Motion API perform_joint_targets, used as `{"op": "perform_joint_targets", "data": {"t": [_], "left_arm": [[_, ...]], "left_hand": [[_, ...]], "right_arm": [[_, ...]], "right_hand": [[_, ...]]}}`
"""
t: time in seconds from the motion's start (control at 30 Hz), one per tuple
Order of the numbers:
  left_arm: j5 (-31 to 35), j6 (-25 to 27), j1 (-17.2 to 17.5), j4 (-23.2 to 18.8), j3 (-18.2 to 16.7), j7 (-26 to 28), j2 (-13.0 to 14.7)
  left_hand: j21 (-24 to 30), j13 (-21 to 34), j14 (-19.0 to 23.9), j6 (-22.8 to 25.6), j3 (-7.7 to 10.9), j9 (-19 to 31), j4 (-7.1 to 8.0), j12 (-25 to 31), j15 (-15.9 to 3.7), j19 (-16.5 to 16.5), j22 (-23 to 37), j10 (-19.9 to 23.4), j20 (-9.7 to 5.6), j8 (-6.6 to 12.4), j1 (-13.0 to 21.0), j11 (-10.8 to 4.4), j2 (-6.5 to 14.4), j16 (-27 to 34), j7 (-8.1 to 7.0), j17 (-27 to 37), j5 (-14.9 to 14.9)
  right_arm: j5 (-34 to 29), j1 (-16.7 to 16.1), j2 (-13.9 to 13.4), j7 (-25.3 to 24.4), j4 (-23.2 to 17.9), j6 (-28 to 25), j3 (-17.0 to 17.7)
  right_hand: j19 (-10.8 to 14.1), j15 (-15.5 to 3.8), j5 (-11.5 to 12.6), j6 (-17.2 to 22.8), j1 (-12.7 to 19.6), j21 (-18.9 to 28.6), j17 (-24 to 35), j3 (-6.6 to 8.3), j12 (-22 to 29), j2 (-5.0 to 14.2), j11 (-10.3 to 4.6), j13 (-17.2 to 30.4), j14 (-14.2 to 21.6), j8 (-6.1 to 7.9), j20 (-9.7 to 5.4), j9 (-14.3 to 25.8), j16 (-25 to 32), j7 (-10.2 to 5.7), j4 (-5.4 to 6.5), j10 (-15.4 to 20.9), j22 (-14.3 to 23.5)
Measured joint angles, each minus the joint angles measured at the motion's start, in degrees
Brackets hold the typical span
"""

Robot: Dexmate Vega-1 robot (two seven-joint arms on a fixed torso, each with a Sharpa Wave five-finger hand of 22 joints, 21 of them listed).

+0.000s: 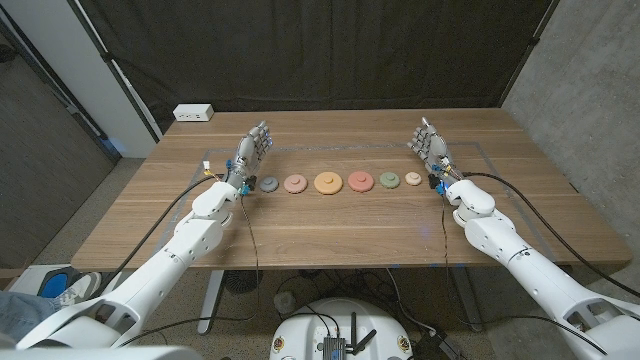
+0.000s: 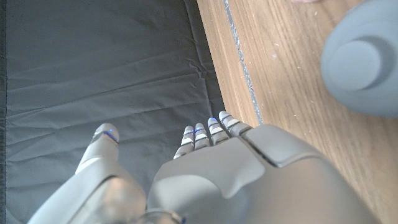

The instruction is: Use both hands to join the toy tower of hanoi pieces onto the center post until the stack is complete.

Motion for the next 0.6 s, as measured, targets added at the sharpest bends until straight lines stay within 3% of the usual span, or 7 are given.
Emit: {"op": "perform_joint_targets", "data": {"t": [0.27,0.4,0.6], "left_arm": [[-0.41,0.00,1.14,-1.41,-0.61,-0.15,0.74],[-0.41,0.00,1.43,-1.84,-0.71,-0.10,1.01],[-0.33,-0.07,1.82,-2.36,-0.85,0.34,1.15]], "left_hand": [[0.00,0.09,0.32,0.00,-0.02,0.00,0.01,0.00,-0.32,0.00,0.00,0.00,0.00,0.23,0.00,0.00,0.00,0.21,0.00,0.00,0.00],[0.00,0.08,0.32,0.00,-0.02,0.00,0.02,0.22,-0.31,0.00,0.00,0.00,0.01,0.23,0.00,0.00,0.00,0.21,0.00,-0.01,0.00],[0.47,0.08,2.04,0.31,-0.02,-0.01,0.02,0.45,0.09,0.79,0.26,0.35,-0.29,0.23,0.31,0.06,0.31,0.65,0.31,-0.01,0.00]], "right_arm": [[-0.98,-0.39,-0.32,-1.05,-0.68,-0.49,-0.22],[-1.35,-0.49,-0.44,-1.21,-0.84,-0.49,-0.33],[-2.22,-0.68,-0.49,-2.20,-1.22,-0.24,-0.39]], "right_hand": [[0.53,0.20,0.00,0.01,0.00,0.00,0.00,0.00,0.23,0.00,0.33,0.00,0.25,0.00,-0.11,0.00,0.25,-0.01,0.00,0.34,0.00],[1.78,0.00,0.00,0.43,0.00,0.00,0.00,-0.01,0.66,0.00,0.28,-0.01,2.51,0.43,0.11,0.00,1.06,0.38,0.00,1.57,-0.01],[6.88,-1.05,0.00,3.34,-0.01,1.13,0.00,0.14,1.55,0.02,-1.32,0.27,8.90,1.22,0.34,0.26,3.59,-2.51,-0.33,5.12,0.31]]}}
